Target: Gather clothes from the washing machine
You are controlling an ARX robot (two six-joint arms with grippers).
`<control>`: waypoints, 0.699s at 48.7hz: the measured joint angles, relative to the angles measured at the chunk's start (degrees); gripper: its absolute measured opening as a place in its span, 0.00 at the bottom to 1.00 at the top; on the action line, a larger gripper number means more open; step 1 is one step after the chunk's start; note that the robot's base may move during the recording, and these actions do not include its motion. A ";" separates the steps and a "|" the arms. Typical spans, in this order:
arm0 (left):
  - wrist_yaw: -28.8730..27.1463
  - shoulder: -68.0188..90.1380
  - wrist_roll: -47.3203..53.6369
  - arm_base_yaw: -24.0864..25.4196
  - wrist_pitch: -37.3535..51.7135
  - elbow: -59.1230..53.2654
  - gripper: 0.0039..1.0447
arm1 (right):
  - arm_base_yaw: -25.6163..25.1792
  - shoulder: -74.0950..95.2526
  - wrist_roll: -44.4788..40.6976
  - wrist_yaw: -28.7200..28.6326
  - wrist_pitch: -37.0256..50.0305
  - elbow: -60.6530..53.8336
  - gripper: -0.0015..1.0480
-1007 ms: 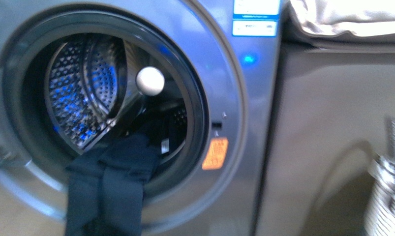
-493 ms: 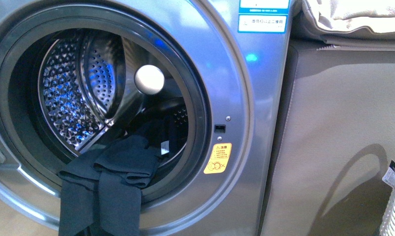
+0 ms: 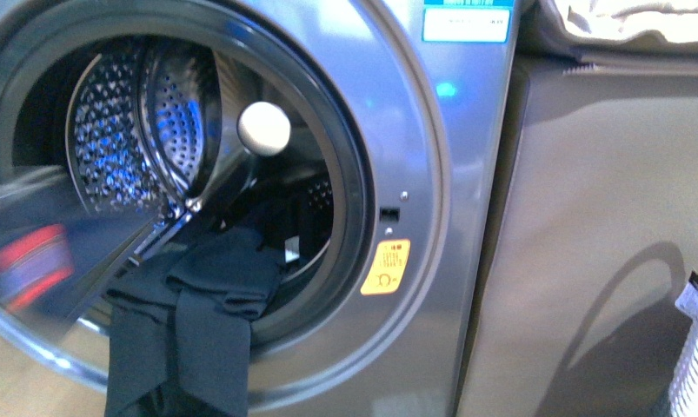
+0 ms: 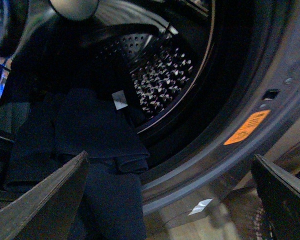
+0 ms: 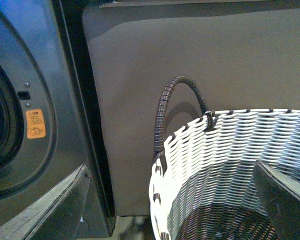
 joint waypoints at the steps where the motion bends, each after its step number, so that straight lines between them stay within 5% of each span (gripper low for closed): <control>1: -0.31 1.46 0.31 -0.07 -0.02 1.01 0.94 | 0.00 0.00 0.00 0.00 0.00 0.00 0.93; 34: -9.66 32.48 7.43 -0.76 -8.61 29.59 0.94 | 0.00 0.00 0.00 0.00 0.00 0.00 0.93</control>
